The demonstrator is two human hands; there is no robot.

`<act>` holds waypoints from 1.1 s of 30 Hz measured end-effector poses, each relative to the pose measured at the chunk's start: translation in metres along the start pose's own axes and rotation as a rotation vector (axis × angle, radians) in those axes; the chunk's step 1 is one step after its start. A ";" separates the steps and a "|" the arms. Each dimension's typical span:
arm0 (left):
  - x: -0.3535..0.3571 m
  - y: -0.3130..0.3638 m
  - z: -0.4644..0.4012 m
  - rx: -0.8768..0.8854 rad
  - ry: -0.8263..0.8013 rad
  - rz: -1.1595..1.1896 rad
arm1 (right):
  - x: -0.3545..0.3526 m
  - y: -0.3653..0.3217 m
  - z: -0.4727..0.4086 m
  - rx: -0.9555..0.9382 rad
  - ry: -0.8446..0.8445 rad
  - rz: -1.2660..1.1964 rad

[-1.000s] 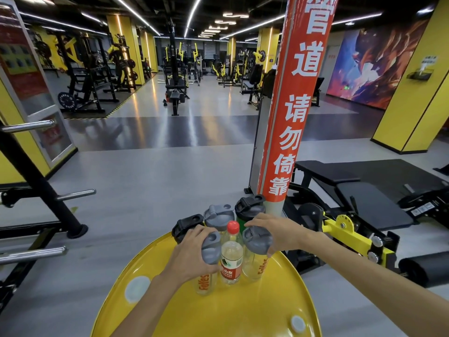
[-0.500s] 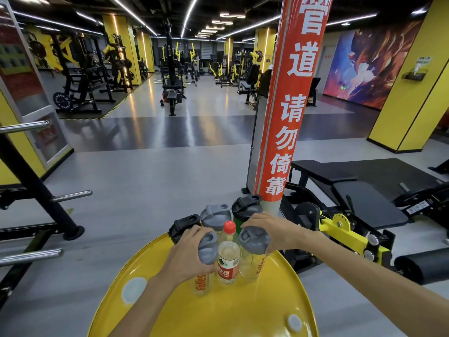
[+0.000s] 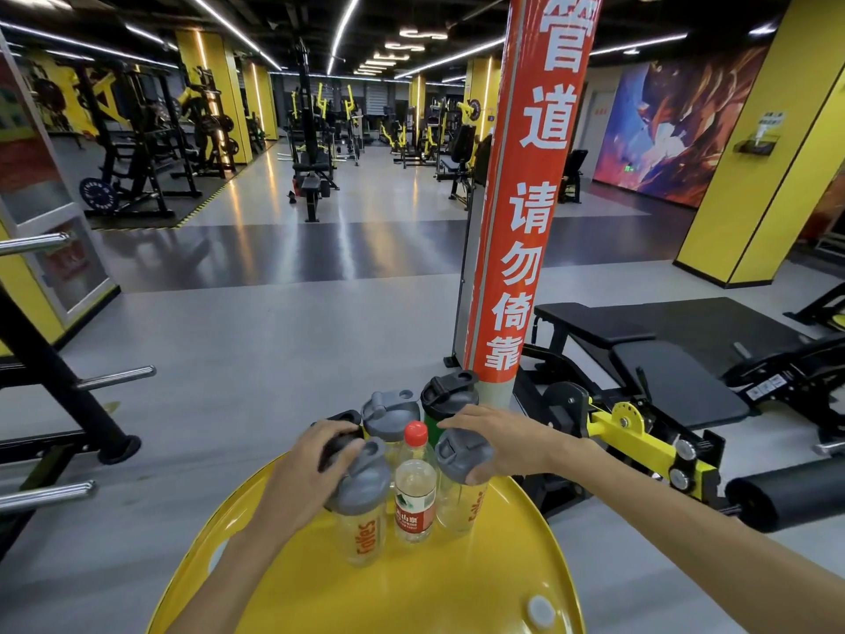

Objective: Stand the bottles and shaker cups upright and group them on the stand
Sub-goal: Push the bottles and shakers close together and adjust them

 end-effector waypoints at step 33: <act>-0.001 -0.050 -0.057 -0.298 -0.268 0.284 | -0.008 -0.032 -0.039 -0.125 0.137 -0.020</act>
Point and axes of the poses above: each hand's wrist, its own z-axis away from the middle knuckle, its own x-axis out of the palm, y = z × x, the point moved 1 cm from there along -z, towards the middle knuckle, and after that the axes turned 6 degrees about -y, right-handed, at the moved point
